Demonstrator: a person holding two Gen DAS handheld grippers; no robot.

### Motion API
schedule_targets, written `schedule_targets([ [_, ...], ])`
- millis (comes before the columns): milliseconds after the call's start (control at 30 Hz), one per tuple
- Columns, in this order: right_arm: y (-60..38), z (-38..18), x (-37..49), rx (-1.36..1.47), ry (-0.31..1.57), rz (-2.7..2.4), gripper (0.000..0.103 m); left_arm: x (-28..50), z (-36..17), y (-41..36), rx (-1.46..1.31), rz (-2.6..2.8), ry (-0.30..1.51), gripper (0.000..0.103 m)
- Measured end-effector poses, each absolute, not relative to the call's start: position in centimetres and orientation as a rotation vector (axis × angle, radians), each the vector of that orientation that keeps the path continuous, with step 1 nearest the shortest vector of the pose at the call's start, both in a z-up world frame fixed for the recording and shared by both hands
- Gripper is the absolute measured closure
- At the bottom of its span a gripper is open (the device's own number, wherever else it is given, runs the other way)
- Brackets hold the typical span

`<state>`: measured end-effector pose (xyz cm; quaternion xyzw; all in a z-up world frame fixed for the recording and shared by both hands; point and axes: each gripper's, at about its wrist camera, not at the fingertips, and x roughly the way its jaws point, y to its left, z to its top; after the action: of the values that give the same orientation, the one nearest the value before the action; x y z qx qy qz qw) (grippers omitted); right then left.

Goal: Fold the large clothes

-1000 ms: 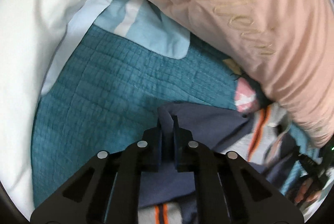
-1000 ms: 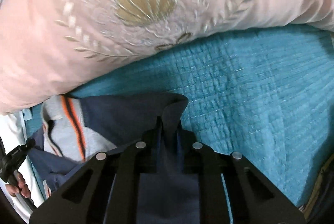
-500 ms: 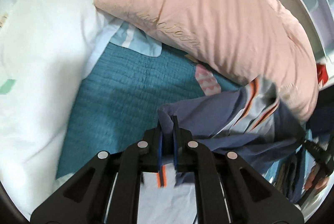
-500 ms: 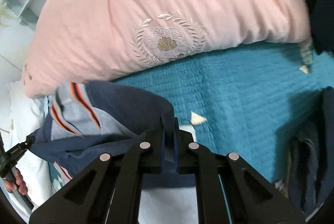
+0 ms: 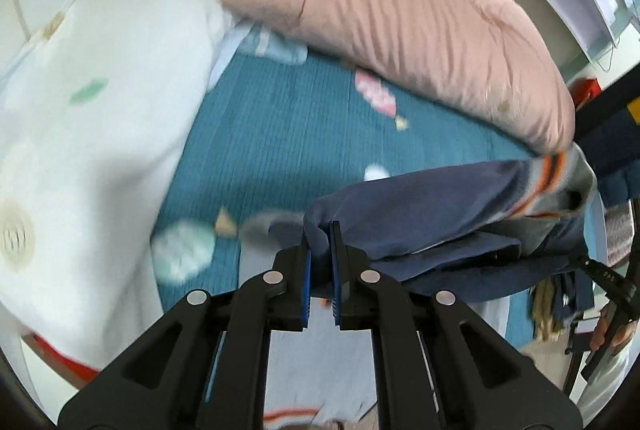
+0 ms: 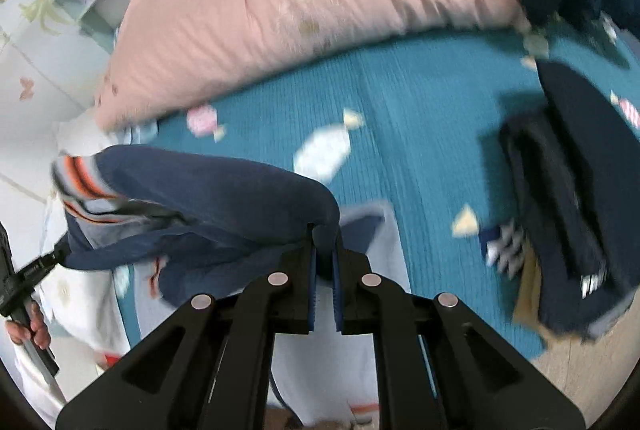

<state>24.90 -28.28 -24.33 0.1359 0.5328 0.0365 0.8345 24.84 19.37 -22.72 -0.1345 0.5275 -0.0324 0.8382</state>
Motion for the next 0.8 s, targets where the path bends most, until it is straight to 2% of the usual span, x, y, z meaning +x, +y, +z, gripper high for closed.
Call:
schedule_targets([
  [100,-28.5,-27.3,21.1,0.286,1.164,0.059,0.097,20.6,-26.1,19.4,-0.277,-0.061,1.172,0.096],
  [233,-29.2,-33.7,17.1,0.311,1.263,0.018,0.096,16.2,-33.3,19.7,-0.286,-0.023,1.303,0.096],
  [333,-29.7,-37.5,15.6,0.317,1.357,-0.035,0.087,14.2,-36.7,19.3,-0.262,0.009,1.368,0.096],
  [567,-30.4,-34.7,14.0,0.294,1.353,-0.058,0.077,12.2,-33.7,19.3,-0.194,-0.007,1.312,0.095],
  [600,-30.4,-34.2,13.8,0.28,1.354,-0.059,0.069,12.1,-33.0,19.4,-0.191,-0.005,1.3,0.095],
  [667,-31.2,-32.6,13.3,0.313,1.322,-0.067,0.061,11.6,-31.1,19.8,-0.18,0.021,1.26,0.095],
  [800,-31.5,-31.2,13.2,0.357,1.243,-0.043,0.061,12.0,-29.5,19.4,-0.189,-0.002,1.221,0.095],
])
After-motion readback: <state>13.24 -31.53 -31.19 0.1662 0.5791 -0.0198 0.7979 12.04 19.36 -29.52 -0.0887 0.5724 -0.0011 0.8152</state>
